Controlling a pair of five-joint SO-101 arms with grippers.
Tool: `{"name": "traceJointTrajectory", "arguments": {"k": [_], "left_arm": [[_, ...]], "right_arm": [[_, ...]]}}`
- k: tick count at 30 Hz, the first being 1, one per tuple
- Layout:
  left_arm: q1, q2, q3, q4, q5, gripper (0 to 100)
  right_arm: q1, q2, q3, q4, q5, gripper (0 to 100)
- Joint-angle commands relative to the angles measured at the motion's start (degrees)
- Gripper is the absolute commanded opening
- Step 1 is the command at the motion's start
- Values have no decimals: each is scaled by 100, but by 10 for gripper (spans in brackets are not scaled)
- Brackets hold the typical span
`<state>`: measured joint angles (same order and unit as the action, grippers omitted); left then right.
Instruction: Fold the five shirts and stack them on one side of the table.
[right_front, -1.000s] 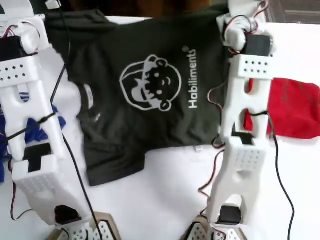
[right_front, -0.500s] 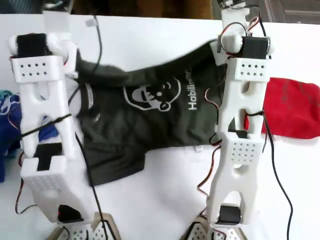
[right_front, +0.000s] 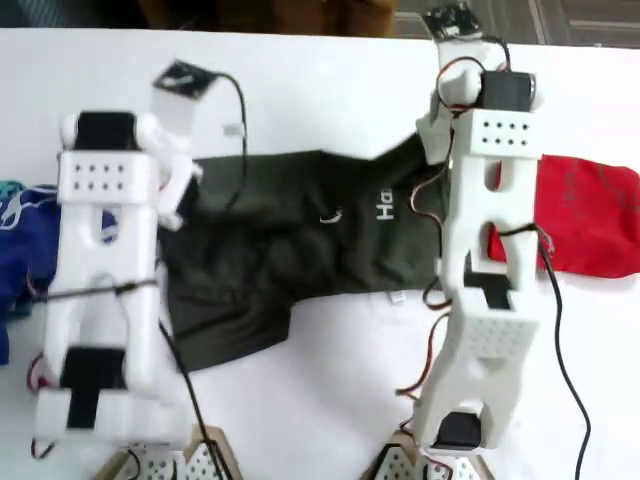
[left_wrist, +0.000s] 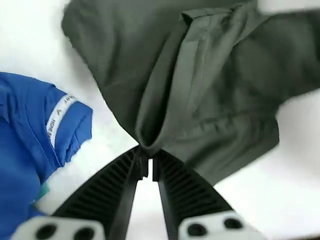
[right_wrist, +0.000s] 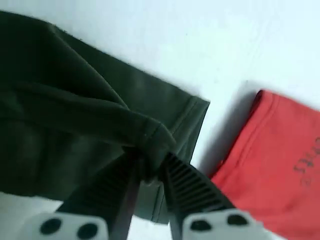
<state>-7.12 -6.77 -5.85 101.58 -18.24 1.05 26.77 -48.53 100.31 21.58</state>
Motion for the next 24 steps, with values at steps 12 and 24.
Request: {"name": "traceJointTrajectory", "arguments": {"k": [12, 24], "left_arm": [[53, -1741, 2053, 97, -1451, 25], [53, -2602, 2949, 97, -2382, 24]], "right_arm": [[725, -1288, 1345, 119, 316, 17], [708, -2088, 2699, 101, 721, 17]]}}
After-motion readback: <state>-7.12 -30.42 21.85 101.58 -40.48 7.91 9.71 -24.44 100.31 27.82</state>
